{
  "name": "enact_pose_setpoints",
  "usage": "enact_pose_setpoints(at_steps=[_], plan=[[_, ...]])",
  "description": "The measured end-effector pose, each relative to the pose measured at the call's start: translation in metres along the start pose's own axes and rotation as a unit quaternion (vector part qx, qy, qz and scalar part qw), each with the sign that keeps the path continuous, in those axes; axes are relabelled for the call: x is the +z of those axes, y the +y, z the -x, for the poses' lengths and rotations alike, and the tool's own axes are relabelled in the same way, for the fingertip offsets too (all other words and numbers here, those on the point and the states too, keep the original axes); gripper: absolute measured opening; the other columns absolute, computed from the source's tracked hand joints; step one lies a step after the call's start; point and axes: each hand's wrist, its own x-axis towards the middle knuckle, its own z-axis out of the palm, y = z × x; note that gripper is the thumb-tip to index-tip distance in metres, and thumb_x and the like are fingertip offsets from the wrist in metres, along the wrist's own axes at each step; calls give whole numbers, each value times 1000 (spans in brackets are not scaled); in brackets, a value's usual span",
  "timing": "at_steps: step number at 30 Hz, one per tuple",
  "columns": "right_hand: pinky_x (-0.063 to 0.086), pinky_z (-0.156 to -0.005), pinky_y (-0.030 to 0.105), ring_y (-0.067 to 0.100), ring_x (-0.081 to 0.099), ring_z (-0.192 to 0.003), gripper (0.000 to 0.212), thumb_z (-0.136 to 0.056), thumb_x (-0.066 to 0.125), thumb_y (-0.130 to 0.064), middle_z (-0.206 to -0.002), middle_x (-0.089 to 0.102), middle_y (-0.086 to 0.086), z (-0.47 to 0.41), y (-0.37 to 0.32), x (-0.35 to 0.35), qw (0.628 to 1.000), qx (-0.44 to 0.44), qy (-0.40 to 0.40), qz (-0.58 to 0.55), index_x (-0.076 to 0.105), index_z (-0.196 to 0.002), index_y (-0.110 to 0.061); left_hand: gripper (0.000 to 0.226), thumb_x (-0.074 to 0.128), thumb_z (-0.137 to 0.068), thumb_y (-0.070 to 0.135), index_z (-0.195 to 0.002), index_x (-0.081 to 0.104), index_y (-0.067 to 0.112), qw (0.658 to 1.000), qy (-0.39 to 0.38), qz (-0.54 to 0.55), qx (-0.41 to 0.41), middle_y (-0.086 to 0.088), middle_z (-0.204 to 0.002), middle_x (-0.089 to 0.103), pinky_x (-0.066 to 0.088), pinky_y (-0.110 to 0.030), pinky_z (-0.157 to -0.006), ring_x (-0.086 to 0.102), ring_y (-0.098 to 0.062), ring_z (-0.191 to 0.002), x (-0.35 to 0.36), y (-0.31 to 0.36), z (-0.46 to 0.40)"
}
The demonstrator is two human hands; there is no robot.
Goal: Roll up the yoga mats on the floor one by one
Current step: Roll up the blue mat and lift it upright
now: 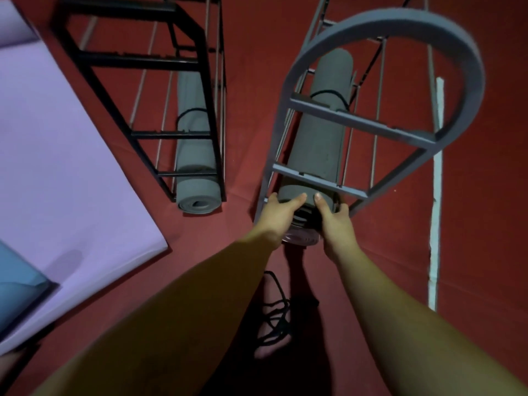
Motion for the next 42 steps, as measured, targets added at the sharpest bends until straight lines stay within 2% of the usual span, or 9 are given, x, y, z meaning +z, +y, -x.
enact_pose_setpoints(at_steps=[3,9,11,14,20,26,30,37,42], plan=[[39,-111,42,20,45,-133,111,-66,71,-73,-149,43,1,13,5,-3,1000,6,7,30,27,-153,-19,97,76,-65,68,-143,42,21,998,-11,-49,-35,-2,-127,65,53,-39,-94,67,-20,-109,-20,-10,4],[45,-97,43,26,54,-106,53,-90,57,-52,-123,57,8,71,33,-14,983,110,146,28,47,-128,-15,50,61,-93,50,-124,56,11,991,-10,-75,-110,-26,-128,57,57,-42,-84,61,-39,-113,-88,-13,68],[44,-82,37,24,56,-89,28,-96,52,-32,-105,61,11,107,34,0,986,127,93,63,52,-115,-11,33,70,-87,44,-99,60,14,992,16,-44,-118,-14,-99,63,51,-33,-68,64,-25,-74,-127,-17,102],[43,-71,32,20,56,-77,13,-96,53,-20,-91,63,8,155,26,36,975,117,-126,140,64,-97,-12,26,62,-96,32,-110,57,11,988,50,-54,-133,-11,-108,64,45,-31,-66,61,-22,-68,-175,-17,148],[44,-63,23,16,60,-73,17,-99,54,-27,-84,68,0,261,-32,154,810,-81,-438,383,64,-92,-16,25,51,-101,31,-105,62,10,983,139,-90,-79,-17,-109,68,51,-29,-64,63,-29,-76,-286,6,268],[51,-81,27,22,67,-85,26,-100,53,-30,-99,70,7,343,-38,257,555,-166,-532,618,66,-105,-9,22,49,-102,30,-98,62,13,969,196,-143,-48,-6,-96,69,41,-23,-55,51,-16,-56,-412,9,379],[43,-93,29,26,58,-115,37,-99,49,-40,-129,63,11,393,-31,330,356,-295,-475,749,63,-124,-16,21,49,-101,28,-97,61,12,954,247,-150,-86,-4,-89,64,38,-23,-56,49,-16,-56,-501,-12,436],[45,-91,30,26,58,-111,32,-97,51,-40,-126,64,7,441,23,460,254,-363,-475,760,65,-118,-21,31,48,-100,31,-110,64,6,884,341,-288,-142,-10,-115,67,43,-30,-81,61,-30,-104,-628,-70,473],[48,-92,35,28,58,-109,29,-92,55,-33,-125,62,7,444,82,522,250,-396,-476,745,64,-117,-20,32,44,-98,29,-121,56,9,814,397,-387,-172,-13,-127,53,41,-38,-94,51,-32,-114,-694,-113,459]])
